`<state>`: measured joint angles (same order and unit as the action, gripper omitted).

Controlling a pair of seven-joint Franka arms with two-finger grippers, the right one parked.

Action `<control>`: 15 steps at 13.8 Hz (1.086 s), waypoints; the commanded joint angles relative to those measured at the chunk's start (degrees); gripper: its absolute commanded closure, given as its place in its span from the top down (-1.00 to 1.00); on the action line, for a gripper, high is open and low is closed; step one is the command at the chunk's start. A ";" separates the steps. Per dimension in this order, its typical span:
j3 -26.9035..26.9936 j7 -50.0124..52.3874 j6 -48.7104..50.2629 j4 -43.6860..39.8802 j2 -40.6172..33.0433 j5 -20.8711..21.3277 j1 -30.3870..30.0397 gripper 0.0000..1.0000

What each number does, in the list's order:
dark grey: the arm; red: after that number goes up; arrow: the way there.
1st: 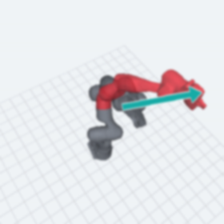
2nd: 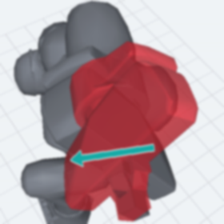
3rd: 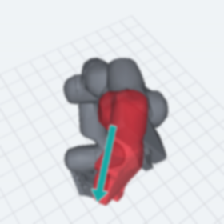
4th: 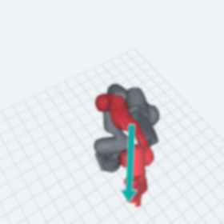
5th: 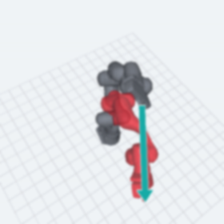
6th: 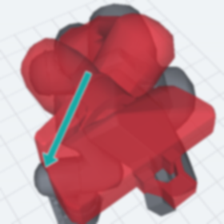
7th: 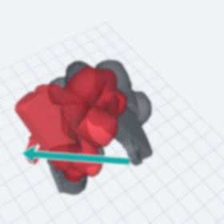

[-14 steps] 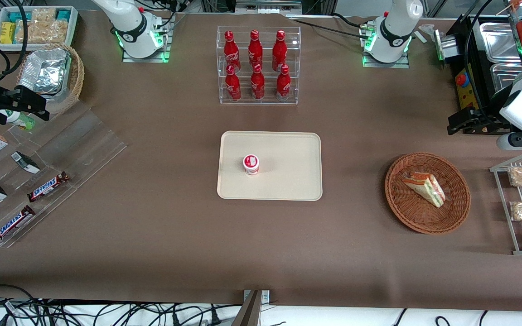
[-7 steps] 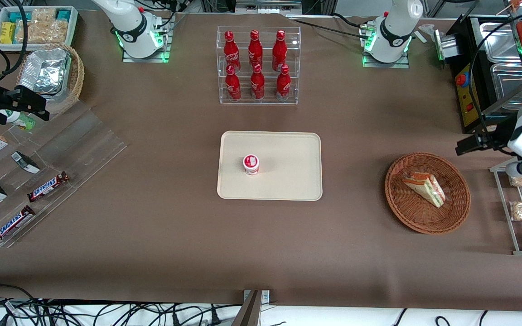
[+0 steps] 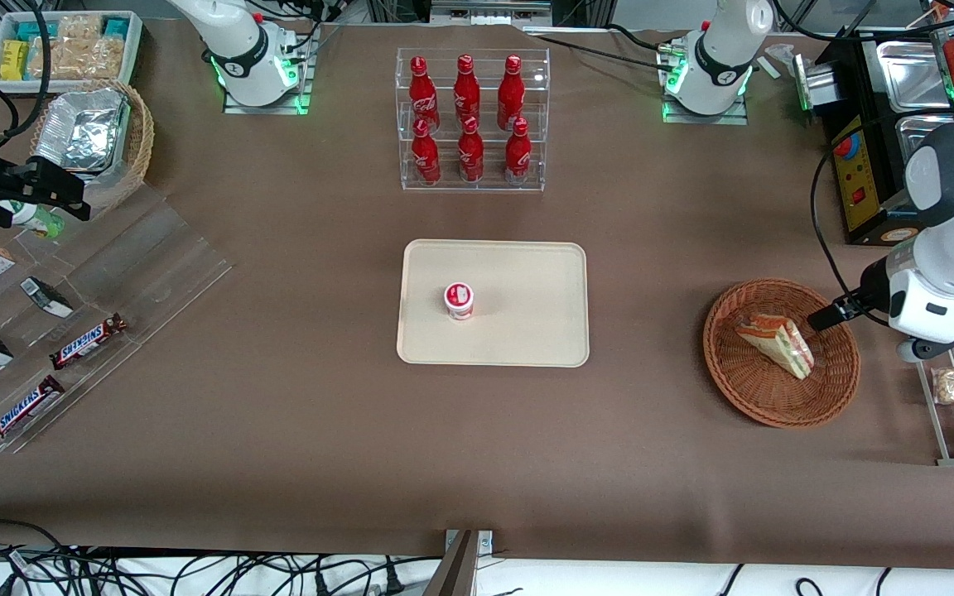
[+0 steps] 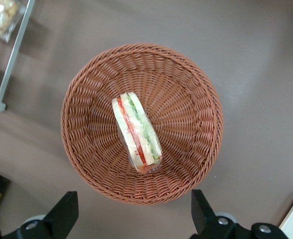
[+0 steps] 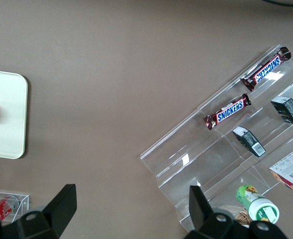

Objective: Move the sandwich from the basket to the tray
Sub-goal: 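Lower the open left gripper over the sandwich in the basket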

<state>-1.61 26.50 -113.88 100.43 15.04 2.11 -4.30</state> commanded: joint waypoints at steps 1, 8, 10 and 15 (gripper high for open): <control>-0.23 4.25 -5.36 5.11 -1.68 1.23 -0.10 1.00; -0.32 17.43 -18.65 10.31 2.97 4.74 -0.36 1.00; -0.41 20.25 -18.83 10.31 4.03 6.68 -0.01 1.00; -0.49 22.89 -21.90 10.40 5.88 6.68 0.08 1.00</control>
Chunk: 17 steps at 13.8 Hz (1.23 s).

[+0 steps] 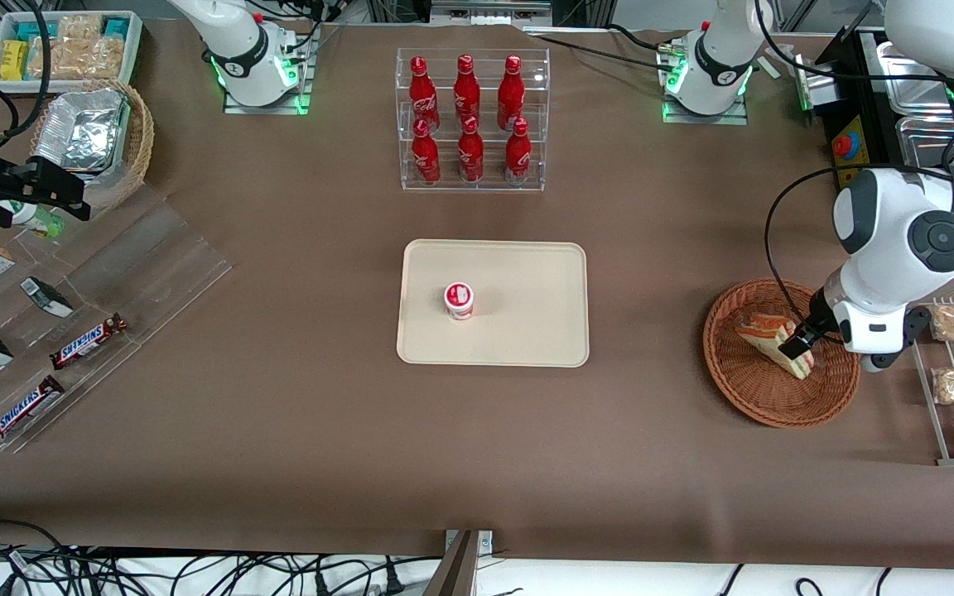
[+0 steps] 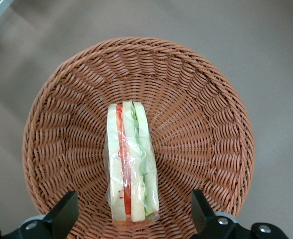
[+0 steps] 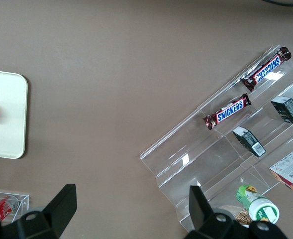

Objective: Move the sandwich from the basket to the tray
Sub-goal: 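Lower the open left gripper over the sandwich in the basket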

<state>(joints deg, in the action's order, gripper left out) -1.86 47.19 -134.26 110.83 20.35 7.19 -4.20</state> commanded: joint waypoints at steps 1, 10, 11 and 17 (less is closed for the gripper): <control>-0.16 2.90 -2.66 0.61 1.09 1.60 -0.02 1.00; -0.07 3.52 -11.20 5.63 3.38 1.95 -0.28 1.00; -0.07 3.52 -11.55 5.63 3.65 1.86 -0.29 1.00; 0.11 3.79 -12.16 5.36 4.88 1.86 -0.64 -0.64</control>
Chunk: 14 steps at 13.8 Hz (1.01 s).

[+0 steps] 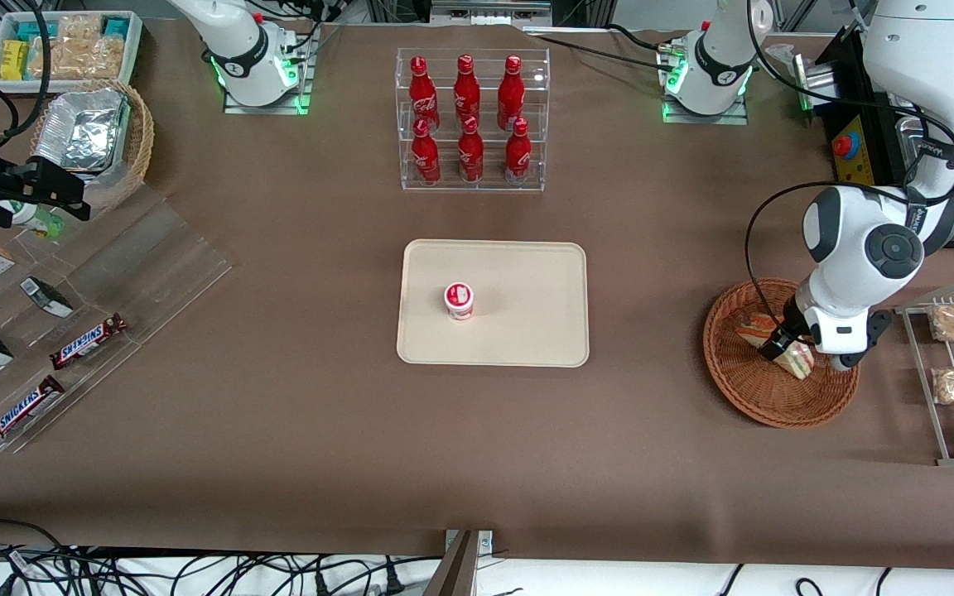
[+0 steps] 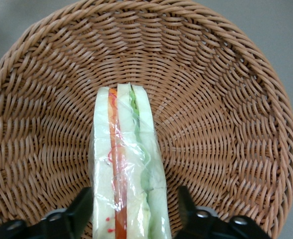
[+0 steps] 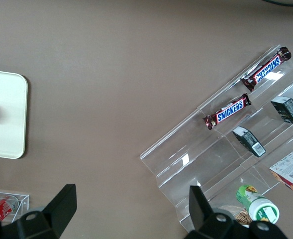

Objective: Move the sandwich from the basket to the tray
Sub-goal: 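Close the left gripper on the wrapped sandwich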

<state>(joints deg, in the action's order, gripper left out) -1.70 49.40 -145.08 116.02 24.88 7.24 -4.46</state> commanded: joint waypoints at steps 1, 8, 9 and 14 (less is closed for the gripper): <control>-0.05 1.75 -1.87 0.17 0.43 1.81 -0.63 -0.79; -1.02 -1.23 10.12 -5.69 -4.66 1.82 -0.55 -0.95; -1.11 -1.50 14.78 -9.11 -4.84 1.81 -0.02 -0.95; -5.49 -6.59 30.98 -22.05 -4.84 1.02 0.68 -0.99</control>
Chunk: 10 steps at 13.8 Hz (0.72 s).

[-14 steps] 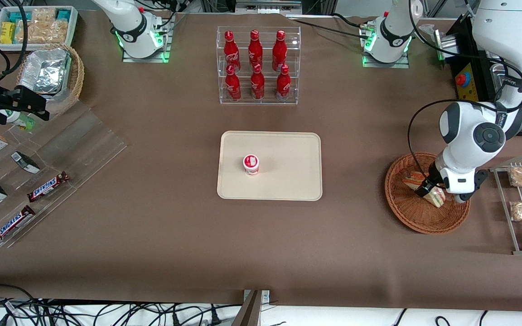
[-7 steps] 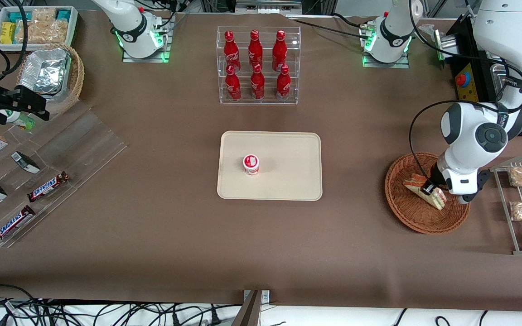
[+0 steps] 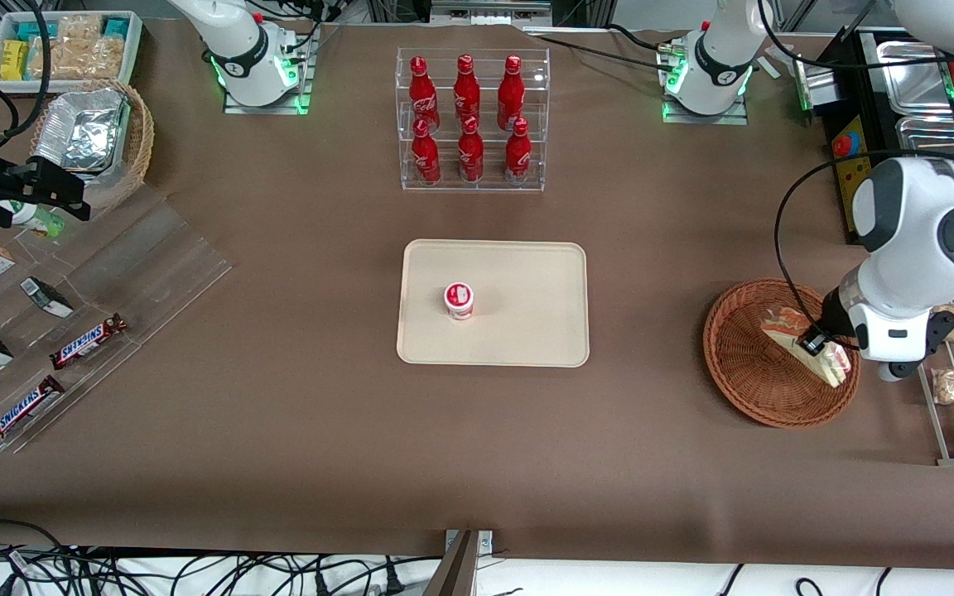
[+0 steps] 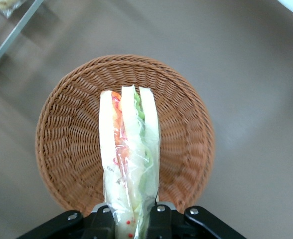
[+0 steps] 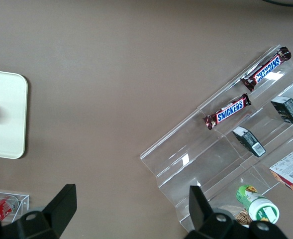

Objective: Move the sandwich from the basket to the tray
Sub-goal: 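Close the left gripper on the wrapped sandwich, then lift the sandwich out of the basket with the left gripper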

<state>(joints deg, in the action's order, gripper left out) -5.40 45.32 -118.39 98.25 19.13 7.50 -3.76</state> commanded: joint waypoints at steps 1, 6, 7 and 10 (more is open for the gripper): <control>-2.94 -2.95 6.05 -5.60 0.91 0.67 -0.02 -0.99; -9.97 -11.21 13.87 -9.83 0.73 0.67 -0.10 -1.00; -11.55 -11.48 14.06 -9.83 0.65 0.67 -0.10 -1.00; -15.69 -11.48 14.15 -10.09 0.56 -1.78 -0.10 -1.00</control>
<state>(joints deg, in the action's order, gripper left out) -18.97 35.84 -105.89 89.97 19.16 7.28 -3.55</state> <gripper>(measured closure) 0.841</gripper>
